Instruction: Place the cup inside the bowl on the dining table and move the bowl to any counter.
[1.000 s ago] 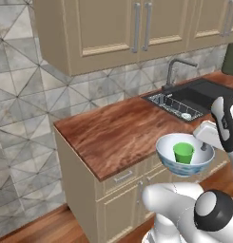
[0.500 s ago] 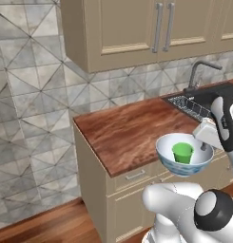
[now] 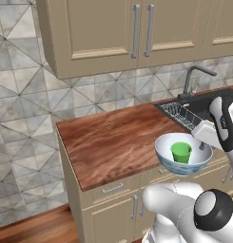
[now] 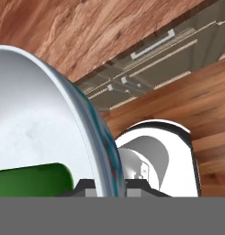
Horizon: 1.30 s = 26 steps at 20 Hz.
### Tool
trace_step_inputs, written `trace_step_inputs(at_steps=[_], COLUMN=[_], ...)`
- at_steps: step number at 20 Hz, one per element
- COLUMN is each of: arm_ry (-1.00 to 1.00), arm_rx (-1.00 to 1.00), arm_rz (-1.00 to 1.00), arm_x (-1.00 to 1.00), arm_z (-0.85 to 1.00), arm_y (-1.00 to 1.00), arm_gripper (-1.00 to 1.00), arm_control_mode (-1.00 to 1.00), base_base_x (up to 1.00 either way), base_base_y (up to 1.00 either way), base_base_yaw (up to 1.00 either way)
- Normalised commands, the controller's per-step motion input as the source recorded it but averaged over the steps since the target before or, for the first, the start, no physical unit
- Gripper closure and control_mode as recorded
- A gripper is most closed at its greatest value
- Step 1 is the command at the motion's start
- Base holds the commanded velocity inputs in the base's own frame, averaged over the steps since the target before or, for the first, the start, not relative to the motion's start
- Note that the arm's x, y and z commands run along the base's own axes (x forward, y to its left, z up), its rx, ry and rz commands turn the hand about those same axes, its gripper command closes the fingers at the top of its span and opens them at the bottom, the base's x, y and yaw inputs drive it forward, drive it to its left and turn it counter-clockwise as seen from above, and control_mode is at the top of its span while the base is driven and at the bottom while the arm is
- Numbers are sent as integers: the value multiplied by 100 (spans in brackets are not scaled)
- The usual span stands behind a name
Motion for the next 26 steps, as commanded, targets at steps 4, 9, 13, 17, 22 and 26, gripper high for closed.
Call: trace_step_inputs(at_steps=[4, 9, 13, 17, 22, 26], arm_ry=[0, 0, 0, 0, 0, 0], arm_rx=[0, 0, 0, 0, 0, 0], arm_rz=[0, 0, 0, 0, 0, 0], arm_x=[0, 0, 0, 0, 0, 0], arm_z=[0, 0, 0, 0, 0, 0], arm_y=[0, 0, 0, 0, 0, 0], arm_gripper=[100, 100, 100, 100, 100, 100], arm_control_mode=[100, 100, 100, 100, 100, 100], base_base_x=[46, 48, 51, 39, 5, 0], base_base_y=[-4, 1, 1, 0, 0, 0], base_base_yaw=[3, 0, 0, 0, 0, 0])
